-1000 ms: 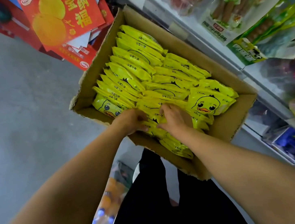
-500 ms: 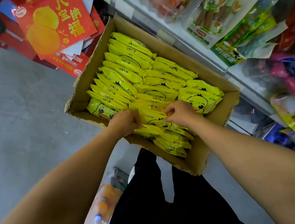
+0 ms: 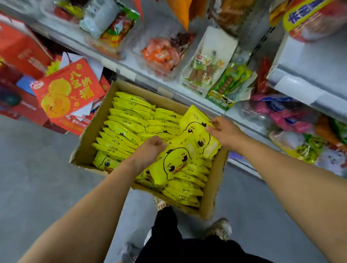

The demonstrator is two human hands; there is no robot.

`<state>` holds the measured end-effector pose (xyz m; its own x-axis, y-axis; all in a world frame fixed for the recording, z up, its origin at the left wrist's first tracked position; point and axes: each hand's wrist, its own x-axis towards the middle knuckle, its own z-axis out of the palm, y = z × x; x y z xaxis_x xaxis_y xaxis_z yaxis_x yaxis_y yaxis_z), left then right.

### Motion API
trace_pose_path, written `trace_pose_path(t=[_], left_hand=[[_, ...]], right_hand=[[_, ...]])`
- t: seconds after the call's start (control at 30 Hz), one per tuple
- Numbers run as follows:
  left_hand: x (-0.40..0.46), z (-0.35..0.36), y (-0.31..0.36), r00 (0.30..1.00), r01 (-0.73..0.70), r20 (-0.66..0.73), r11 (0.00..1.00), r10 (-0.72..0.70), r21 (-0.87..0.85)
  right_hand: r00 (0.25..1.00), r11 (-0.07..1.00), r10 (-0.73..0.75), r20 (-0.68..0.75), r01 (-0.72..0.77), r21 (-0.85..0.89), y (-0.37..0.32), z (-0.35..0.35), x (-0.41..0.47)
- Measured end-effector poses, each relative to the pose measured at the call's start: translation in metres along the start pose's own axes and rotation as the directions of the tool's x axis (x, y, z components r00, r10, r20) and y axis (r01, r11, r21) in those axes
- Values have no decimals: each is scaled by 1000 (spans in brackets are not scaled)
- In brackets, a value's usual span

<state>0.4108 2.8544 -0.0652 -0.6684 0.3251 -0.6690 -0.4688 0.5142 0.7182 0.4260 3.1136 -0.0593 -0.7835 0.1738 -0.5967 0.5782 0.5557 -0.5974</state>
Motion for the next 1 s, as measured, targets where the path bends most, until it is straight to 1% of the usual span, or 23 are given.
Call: trace_pose_path(t=[0.07, 0.13, 0.17, 0.23, 0.3, 0.4, 0.47, 0.6, 0.63, 0.7, 0.77, 0.87, 1.0], left_hand=[[-13, 15, 16, 999, 38, -26, 996, -40, -77], [-29, 34, 33, 995, 95, -12, 982, -98, -165], [-36, 43, 40, 994, 107, 17, 973, -106, -205], [-51, 64, 58, 991, 94, 121, 963, -64, -253], [-67, 87, 83, 983, 80, 175, 980, -48, -182], [-87, 111, 124, 984, -29, 167, 989, 54, -148], [-97, 124, 152, 973, -112, 190, 989, 128, -95], [-119, 151, 204, 949, -271, 154, 961, 275, -46], [-130, 161, 221, 934, -320, 154, 946, 323, -44], [-142, 173, 252, 906, -403, 147, 915, 396, 18], [-150, 180, 279, 888, -450, 146, 888, 435, 89], [-160, 189, 319, 865, -499, 148, 853, 480, 151], [-162, 200, 370, 847, -531, 187, 810, 498, 248]], right_hand=[[998, 998, -29, -54, 32, 47, 0, -23, -16], [995, 996, -45, -93, 52, 76, 5, -47, -35], [993, 992, -48, -107, 60, 111, 7, -59, -45], [989, 979, -88, -121, 108, 173, 14, -86, -68], [978, 965, -141, -155, 171, 199, 19, -115, -91], [943, 938, -207, -262, 267, 220, 23, -161, -123], [913, 908, -255, -318, 339, 245, 23, -194, -145], [835, 816, -376, -402, 504, 283, 21, -257, -193], [810, 794, -403, -426, 541, 277, 20, -273, -205], [765, 751, -451, -459, 603, 268, 18, -304, -227], [726, 712, -464, -508, 647, 273, 17, -332, -244], [674, 677, -458, -579, 687, 264, 16, -368, -263], [639, 653, -437, -632, 709, 266, 19, -406, -274]])
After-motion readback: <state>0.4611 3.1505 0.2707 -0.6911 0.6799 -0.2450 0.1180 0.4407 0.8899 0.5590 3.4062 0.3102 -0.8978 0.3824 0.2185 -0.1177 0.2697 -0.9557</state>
